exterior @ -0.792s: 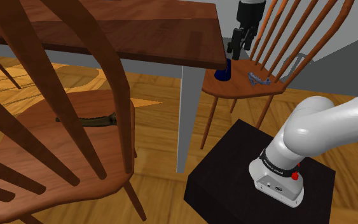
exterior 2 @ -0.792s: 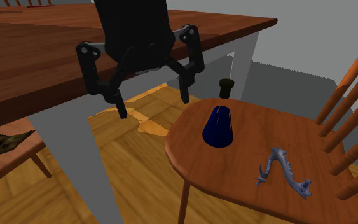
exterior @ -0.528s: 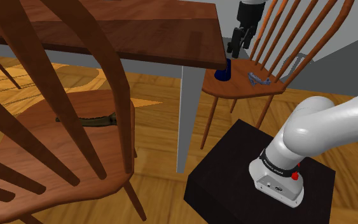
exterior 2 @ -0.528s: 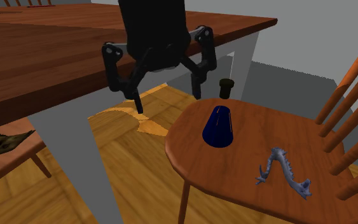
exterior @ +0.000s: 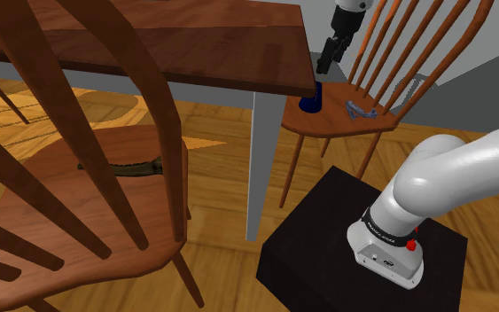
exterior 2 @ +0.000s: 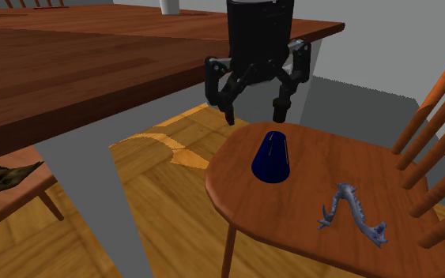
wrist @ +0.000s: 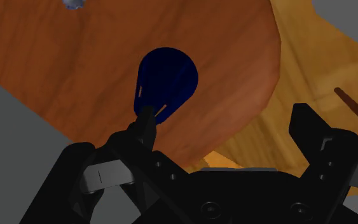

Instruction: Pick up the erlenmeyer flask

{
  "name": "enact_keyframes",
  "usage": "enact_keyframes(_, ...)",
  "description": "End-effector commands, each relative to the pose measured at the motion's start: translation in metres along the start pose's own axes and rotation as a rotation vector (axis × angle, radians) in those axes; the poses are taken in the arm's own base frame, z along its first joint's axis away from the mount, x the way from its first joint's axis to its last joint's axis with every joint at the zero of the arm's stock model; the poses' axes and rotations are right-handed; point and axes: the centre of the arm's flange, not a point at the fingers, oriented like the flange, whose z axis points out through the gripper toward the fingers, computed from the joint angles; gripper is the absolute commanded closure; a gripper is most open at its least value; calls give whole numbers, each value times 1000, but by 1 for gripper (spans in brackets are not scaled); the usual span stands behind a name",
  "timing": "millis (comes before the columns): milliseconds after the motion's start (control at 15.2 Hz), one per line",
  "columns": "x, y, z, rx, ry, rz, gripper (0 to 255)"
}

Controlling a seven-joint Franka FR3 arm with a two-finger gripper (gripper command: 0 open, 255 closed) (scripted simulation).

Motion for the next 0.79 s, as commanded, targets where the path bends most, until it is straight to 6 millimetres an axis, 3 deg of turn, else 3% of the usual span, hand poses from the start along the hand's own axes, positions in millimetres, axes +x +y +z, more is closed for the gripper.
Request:
enact_keyframes(0,9,22,6,-7,38,-6,0)
enact_keyframes(396,30,82,22,-19,134,-22,0)
enact_keyframes(726,27,79,48,-19,134,-22,0)
